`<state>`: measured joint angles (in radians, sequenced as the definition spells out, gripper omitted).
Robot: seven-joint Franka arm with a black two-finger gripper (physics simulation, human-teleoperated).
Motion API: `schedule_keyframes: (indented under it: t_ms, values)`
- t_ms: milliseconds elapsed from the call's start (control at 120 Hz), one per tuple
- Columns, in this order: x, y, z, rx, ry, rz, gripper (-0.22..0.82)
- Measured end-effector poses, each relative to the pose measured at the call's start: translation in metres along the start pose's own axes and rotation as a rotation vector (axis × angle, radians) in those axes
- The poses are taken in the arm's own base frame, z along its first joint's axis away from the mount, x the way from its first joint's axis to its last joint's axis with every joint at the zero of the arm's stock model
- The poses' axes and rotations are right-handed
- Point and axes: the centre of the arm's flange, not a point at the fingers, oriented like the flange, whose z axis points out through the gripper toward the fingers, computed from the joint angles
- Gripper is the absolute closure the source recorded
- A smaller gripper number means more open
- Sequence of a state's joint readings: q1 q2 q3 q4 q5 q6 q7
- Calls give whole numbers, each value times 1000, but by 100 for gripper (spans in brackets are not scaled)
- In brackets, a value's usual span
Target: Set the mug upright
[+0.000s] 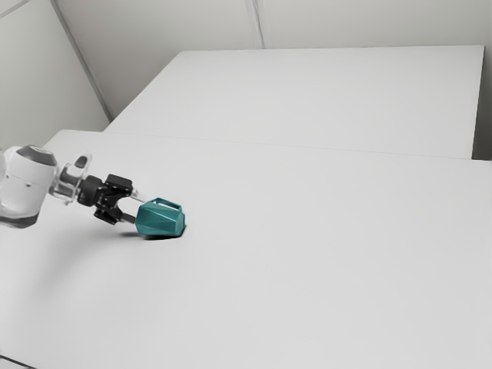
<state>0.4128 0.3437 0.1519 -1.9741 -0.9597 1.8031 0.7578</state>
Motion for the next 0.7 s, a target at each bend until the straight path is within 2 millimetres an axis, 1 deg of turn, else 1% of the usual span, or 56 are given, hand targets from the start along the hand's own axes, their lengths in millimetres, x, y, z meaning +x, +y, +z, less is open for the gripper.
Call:
schedule_keyframes:
  t_ms: [233, 383, 433, 600, 700]
  values:
    - [4, 6, 12, -27, 5, 14, 0]
    - [5, 3, 18, -38, 7, 15, 2]
    - [5, 3, 19, -42, 10, 16, 6]
    - [6, 5, 21, -49, 14, 24, 25]
    - [7, 6, 22, -50, 15, 29, 33]
